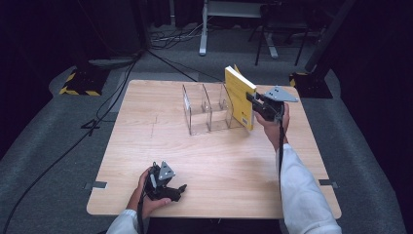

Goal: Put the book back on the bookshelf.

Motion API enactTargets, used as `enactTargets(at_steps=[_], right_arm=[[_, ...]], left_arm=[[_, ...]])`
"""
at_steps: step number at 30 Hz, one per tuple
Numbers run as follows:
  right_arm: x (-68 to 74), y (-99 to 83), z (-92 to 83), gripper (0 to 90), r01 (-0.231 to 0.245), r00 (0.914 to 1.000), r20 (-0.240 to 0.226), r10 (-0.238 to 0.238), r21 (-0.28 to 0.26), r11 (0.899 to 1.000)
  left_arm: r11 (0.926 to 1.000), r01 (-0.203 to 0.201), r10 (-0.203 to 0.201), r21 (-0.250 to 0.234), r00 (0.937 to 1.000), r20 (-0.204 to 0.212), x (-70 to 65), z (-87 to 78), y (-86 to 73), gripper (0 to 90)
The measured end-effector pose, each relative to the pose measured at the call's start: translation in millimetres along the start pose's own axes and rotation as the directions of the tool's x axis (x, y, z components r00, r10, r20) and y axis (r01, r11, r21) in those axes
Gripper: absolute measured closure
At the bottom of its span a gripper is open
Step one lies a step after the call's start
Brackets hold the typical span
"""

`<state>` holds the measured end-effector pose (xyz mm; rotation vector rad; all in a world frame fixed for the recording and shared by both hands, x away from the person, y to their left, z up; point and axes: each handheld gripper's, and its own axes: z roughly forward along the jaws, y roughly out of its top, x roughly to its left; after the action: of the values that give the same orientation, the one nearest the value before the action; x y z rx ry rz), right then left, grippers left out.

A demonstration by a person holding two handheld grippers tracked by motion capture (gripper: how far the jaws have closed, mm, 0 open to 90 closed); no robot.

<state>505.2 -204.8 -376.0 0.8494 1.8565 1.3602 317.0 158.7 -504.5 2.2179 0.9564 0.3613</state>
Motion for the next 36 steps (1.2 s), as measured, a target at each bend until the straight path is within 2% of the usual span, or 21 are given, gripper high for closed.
enactTargets(at_steps=[4, 12, 16, 21, 24, 26, 31, 34, 36], right_arm=[[-0.4, 2.2, 5.7, 76.8, -0.025, 0.9997, 0.005, 0.026, -0.013, 1.0], [-1.1, 7.5, 20.7, 76.8, -0.049, 0.9967, 0.062, 0.053, -0.053, 0.997], [-2.9, 9.8, 22.5, 76.8, -0.057, 0.9968, 0.053, 0.06, -0.061, 0.996], [-0.1, 20.0, 16.8, 76.8, -0.04, 0.9982, 0.041, 0.044, -0.091, 0.995], [-1.3, 23.0, 23.0, 76.7, -0.031, 0.9984, 0.043, 0.035, -0.09, 0.995], [-1.9, 21.5, 28.5, 76.7, -0.027, 0.9978, 0.058, 0.032, -0.091, 0.995], [-3.0, 11.6, 39.2, 76.7, -0.044, 0.9979, 0.044, 0.048, -0.079, 0.996], [-3.7, 7.0, 37.8, 76.5, -0.058, 0.9975, 0.034, 0.061, -0.094, 0.994], [-3.1, 5.5, 35.1, 76.4, -0.042, 0.998, 0.044, 0.046, -0.088, 0.995]], left_arm=[[1.0, 0.0, 0.0, 0.0, 1.0, 0.0, 0.0, 0.0, 0.0, 14.2], [1.0, -0.009, 0.009, -0.001, 0.9999, 0.009, -0.2, 0.1, 0.1, 14.2], [1.0, -0.009, 0.009, -0.002, 0.9999, 0.011, -0.4, 0.1, 0.0, 14.2], [0.9999, -0.012, 0.012, 0.0, 0.9999, 0.011, -0.7, -0.1, 0.0, 14.2], [0.9998, -0.017, 0.017, 0.0, 0.9998, 0.002, -0.7, -0.5, -0.1, 14.4], [0.9997, -0.024, 0.024, 0.002, 0.9997, 0.006, -1.0, -0.7, -0.2, 14.4], [0.9997, -0.023, 0.023, -0.001, 0.9996, 0.016, -1.6, -0.4, -0.3, 14.4], [0.9998, -0.019, 0.019, -0.003, 0.9997, 0.018, -2.1, -0.1, -0.5, 14.4], [0.9998, -0.018, 0.018, -0.003, 0.9997, 0.018, -2.1, -0.1, -0.5, 14.3]])
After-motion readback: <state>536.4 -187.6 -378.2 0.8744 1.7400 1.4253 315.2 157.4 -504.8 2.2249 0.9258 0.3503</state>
